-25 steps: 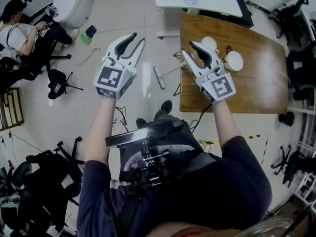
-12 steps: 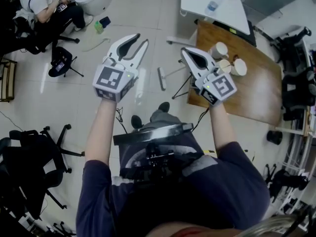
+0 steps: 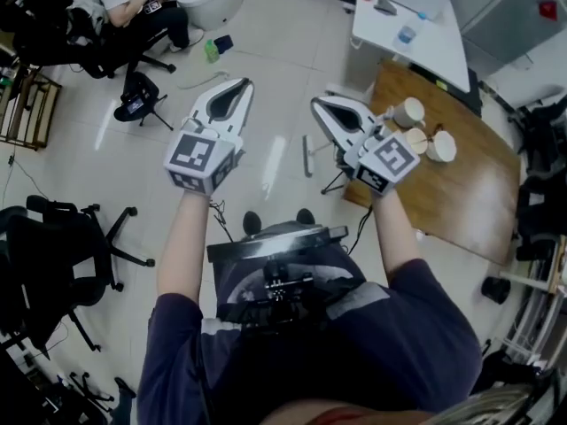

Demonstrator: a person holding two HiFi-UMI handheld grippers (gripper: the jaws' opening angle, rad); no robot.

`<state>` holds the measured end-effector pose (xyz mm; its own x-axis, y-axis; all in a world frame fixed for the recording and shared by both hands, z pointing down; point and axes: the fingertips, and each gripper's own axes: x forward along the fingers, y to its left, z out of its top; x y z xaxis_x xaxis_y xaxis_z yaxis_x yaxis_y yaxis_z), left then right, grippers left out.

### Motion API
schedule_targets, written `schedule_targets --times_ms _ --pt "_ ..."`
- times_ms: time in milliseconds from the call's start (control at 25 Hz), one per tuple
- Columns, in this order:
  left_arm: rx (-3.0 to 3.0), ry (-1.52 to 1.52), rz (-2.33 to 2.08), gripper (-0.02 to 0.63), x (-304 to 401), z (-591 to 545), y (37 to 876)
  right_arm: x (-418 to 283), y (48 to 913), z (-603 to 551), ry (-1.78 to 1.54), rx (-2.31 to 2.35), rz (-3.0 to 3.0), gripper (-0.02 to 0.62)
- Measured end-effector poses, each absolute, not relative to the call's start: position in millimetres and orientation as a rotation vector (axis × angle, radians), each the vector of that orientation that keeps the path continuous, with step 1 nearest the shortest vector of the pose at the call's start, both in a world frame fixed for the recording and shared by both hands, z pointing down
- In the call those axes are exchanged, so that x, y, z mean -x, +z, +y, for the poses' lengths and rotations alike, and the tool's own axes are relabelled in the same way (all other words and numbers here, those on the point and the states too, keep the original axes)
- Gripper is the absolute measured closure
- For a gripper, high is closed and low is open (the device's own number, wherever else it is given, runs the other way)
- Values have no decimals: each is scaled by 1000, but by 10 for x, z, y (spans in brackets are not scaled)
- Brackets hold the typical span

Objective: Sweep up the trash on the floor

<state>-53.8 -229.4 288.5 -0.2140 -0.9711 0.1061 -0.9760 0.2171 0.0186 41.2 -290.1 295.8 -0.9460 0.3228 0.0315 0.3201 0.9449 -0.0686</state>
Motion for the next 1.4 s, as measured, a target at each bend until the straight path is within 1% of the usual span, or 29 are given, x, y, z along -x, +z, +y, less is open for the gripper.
schedule_targets --times_ms 120,360,720,880,1080,1400 --pt "-1790 62 -2463 601 500 -2300 2847 -412 3005 -2953 119 679 -3020 589" --pt "-1534 118 -2555 601 305 -2064 3077 -389 3251 -2992 244 953 -2919 590" --pt "-1084 65 -2690 601 180 -874 3264 -230 3376 -2071 309 1356 -2685 591" --pt "-1032 53 -2715 601 88 -560 3275 -218 3463 -1702 278 1420 -2599 591" --pt "-1006 55 -2718 601 -133 5 3376 -394 3590 -1093 236 1446 -2507 591" --pt "-1164 27 -2649 601 -699 906 3367 -893 3577 -10 135 1401 -2484 589"
